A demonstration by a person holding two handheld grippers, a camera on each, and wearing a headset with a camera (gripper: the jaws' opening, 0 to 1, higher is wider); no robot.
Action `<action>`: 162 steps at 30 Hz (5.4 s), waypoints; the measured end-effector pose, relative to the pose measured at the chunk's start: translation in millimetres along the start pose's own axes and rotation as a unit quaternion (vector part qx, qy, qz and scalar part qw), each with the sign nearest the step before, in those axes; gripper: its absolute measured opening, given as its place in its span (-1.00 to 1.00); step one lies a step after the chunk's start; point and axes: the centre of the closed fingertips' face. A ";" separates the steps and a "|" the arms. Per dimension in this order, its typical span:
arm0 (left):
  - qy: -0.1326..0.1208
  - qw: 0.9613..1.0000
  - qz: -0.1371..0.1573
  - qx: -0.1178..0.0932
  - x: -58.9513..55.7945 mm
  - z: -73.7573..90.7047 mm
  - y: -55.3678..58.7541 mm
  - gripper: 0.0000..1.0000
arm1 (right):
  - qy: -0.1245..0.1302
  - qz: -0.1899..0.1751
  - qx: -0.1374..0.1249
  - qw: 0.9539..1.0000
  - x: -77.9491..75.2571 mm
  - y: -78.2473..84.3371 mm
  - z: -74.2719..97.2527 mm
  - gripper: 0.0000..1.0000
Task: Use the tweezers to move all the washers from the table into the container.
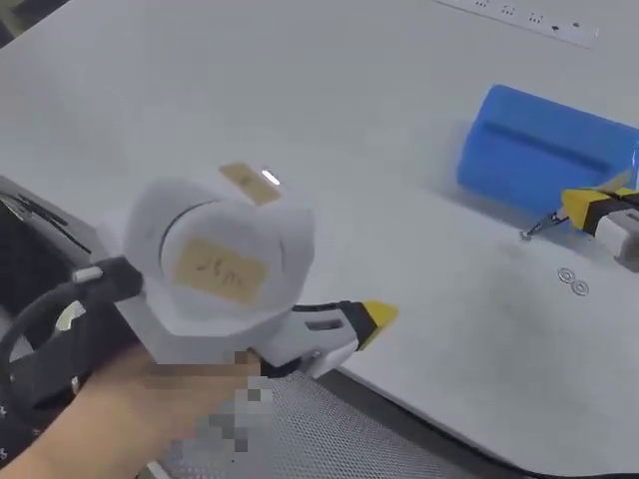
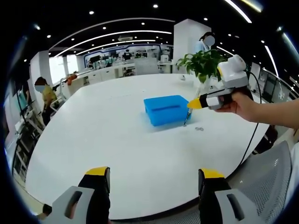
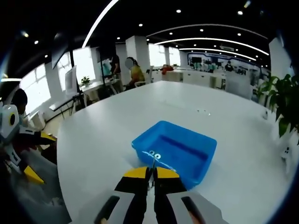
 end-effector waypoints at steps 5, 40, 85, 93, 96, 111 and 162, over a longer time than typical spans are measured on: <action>0.002 1.000 0.005 0.004 2.5 -4.6 3.9 0.57 | 0.003 0.000 -0.024 1.000 -2.7 -21.1 -3.9 -1.00; 0.013 1.000 0.010 0.022 4.1 -20.1 7.7 0.56 | 0.037 0.017 -0.012 0.999 -27.3 -0.4 -63.1 -0.97; 0.011 1.000 0.007 0.021 2.9 -23.5 3.4 0.54 | 0.077 -0.009 0.034 0.996 -26.2 42.1 36.6 -0.97; 0.012 1.000 0.006 0.022 2.1 -24.6 4.5 0.54 | 0.075 -0.017 0.036 0.996 -24.5 41.6 35.5 -0.97; 0.013 1.000 0.006 0.022 1.8 -25.0 4.8 0.54 | 0.079 -0.014 0.035 0.996 -25.8 41.4 35.5 -0.97; 0.011 1.000 0.003 0.026 1.7 -24.4 6.9 0.54 | 0.071 0.038 0.046 0.996 -21.2 40.1 31.7 -0.97; 0.015 1.000 -0.004 0.015 0.2 -23.9 -1.4 0.53 | 0.010 0.034 -0.010 0.999 -1.3 -22.3 15.4 -1.00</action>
Point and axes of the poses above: the centre of the closed fingertips' face, and the gripper's own axes: z roughly backward along the fingers, x roughly to its left, y roughly out of its underside, and after that the axes turned 11 degrees about -x, right-handed
